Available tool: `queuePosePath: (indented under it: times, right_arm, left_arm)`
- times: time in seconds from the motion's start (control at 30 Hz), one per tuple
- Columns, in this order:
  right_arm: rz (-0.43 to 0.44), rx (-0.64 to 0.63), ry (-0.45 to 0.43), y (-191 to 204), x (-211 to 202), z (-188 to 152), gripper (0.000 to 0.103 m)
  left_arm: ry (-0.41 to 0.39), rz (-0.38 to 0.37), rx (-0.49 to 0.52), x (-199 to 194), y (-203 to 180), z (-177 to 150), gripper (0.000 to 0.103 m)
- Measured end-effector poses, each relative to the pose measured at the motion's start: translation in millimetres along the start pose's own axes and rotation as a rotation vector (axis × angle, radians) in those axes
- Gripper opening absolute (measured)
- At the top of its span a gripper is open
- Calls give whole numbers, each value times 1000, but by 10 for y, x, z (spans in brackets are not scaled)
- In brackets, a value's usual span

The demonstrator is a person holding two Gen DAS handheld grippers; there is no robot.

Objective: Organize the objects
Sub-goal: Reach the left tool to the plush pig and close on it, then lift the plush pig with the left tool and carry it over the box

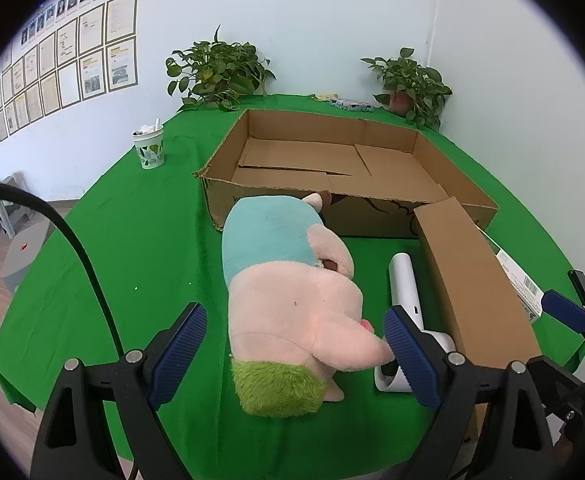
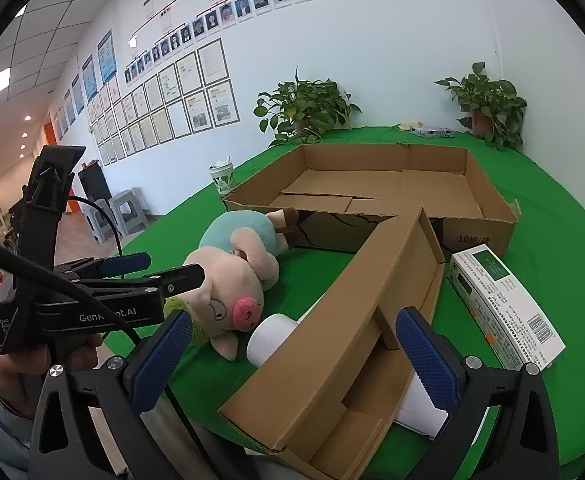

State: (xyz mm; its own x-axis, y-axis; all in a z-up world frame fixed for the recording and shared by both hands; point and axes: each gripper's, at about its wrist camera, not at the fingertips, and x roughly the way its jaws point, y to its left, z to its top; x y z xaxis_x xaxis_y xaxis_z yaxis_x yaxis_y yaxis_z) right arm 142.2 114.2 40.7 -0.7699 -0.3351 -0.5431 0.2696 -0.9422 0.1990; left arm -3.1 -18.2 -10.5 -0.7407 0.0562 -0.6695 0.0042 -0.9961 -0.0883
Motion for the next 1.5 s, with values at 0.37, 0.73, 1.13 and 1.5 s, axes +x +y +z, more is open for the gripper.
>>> queuePosePath:
  times: [0.37,0.73,1.13,1.5]
  right_arm:
    - [-56,73,13,-159,23,36,103]
    - [-66,-128,-3,232,67,423,103]
    - [143,-330,151,937,689,1122,103]
    - [309,-207,579,1755,1949,931,102]
  left_arm:
    - [18,-67,33,145,-35,76,90]
    - [103,-163,-9,357,256,-131,90]
    - [86,-300,-104,496,531,-385,67]
    - [57,-238,-169,111,1023,-621,65]
